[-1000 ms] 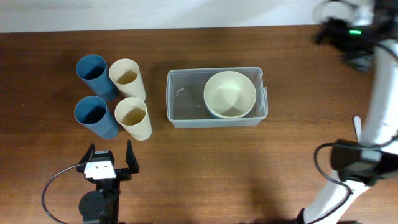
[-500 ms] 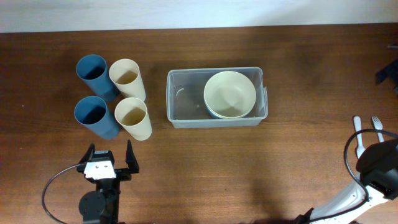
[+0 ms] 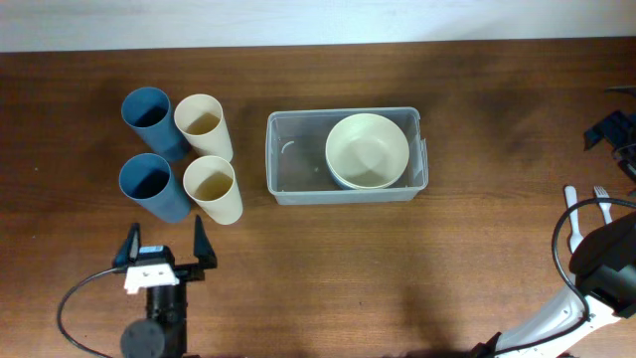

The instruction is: Pack container

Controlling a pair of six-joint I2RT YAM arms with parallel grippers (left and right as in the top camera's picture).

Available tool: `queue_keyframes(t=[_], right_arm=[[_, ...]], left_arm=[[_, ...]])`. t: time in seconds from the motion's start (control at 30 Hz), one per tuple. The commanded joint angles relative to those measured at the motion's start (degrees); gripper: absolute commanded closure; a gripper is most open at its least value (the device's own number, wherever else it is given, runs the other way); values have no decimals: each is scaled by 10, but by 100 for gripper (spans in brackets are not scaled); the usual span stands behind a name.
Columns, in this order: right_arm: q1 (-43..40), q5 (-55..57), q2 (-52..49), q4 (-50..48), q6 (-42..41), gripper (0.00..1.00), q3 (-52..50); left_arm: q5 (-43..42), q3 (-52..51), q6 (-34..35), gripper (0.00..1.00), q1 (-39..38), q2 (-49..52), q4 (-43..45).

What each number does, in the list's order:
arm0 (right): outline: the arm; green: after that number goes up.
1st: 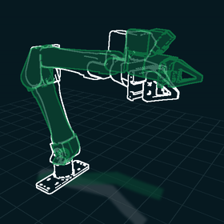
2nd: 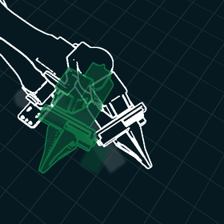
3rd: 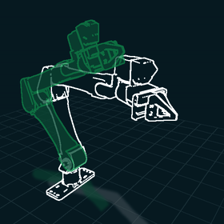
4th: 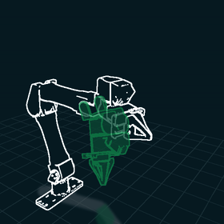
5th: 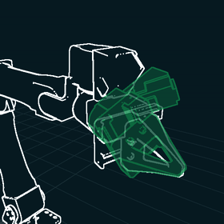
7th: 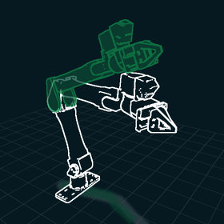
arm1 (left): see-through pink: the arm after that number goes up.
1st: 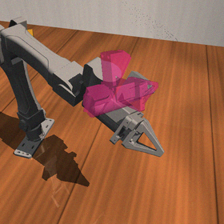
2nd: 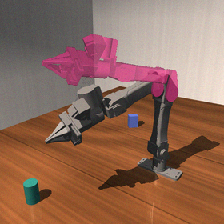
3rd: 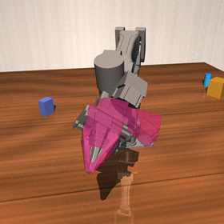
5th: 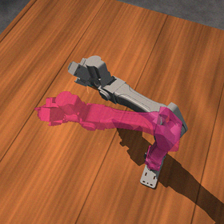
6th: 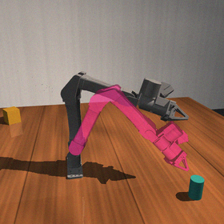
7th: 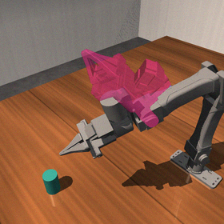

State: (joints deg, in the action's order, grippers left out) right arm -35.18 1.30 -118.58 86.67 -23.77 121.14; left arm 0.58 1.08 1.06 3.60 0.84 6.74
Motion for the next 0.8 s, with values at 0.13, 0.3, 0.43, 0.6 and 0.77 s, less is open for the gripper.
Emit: queue_keyframes(t=[0.13, 0.3, 0.43, 0.6, 0.77], right_arm=[[-1, 9, -1, -2, -3, 1, -2], [-1, 9, -1, -2, -3, 1, -2], [-1, 9, -2, -2, -3, 1, -2], [-1, 9, -2, -2, -3, 1, -2], [-1, 9, -1, -2, -3, 1, -2]], left_arm=[[-87, 86, -9, 0, -1, 49, 24], [-170, 303, -84, 0, -1, 209, -115], [-219, 538, -162, 0, -1, 375, -280], [-268, 732, -150, 0, -1, 525, -398], [-268, 844, -154, 0, -13, 649, -596]])
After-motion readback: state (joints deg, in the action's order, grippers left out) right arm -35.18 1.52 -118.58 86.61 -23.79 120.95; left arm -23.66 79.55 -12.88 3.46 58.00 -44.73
